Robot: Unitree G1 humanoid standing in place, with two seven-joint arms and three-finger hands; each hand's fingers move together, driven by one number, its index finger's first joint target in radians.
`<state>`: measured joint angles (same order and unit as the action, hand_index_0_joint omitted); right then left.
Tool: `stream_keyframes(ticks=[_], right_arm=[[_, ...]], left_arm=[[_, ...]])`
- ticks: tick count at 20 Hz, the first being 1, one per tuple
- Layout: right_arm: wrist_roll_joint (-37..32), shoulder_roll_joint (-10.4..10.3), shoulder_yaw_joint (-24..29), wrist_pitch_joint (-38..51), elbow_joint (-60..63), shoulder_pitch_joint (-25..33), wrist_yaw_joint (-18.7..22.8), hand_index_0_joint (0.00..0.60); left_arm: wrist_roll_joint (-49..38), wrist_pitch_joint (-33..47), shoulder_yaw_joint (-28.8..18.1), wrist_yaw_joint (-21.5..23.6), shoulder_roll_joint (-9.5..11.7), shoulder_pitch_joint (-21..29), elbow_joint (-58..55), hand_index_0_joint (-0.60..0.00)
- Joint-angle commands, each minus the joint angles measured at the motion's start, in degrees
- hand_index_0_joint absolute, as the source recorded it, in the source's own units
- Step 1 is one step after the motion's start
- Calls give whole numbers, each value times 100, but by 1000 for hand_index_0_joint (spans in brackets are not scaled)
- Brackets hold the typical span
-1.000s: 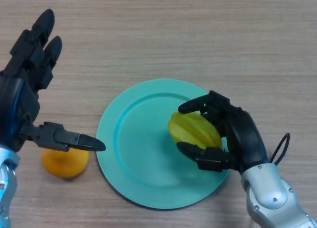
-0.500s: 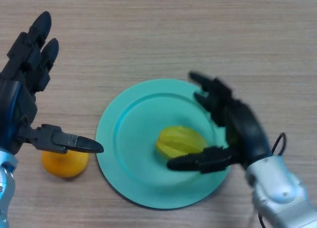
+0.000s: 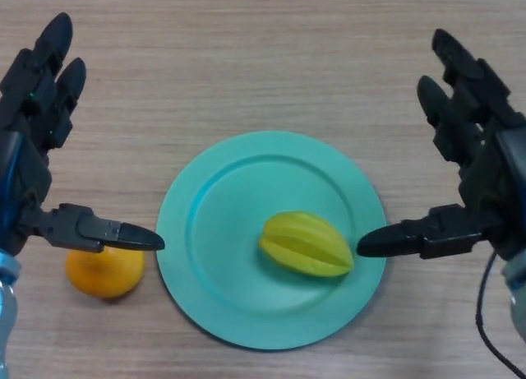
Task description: Pick up the yellow starfruit and place it on the plate
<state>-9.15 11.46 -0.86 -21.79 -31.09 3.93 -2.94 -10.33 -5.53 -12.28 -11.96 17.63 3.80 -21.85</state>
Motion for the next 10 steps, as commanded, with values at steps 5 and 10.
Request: stream_keyframes(ticks=[5,10], right_arm=[[-93,204,509,426,-637,-85,-152,0],[66,212,563,591,-608,-64,-124,0]], left_arm=[[-116,449,-43,33,75,247,-278,0],[36,308,47,45,113,367,-151,0]])
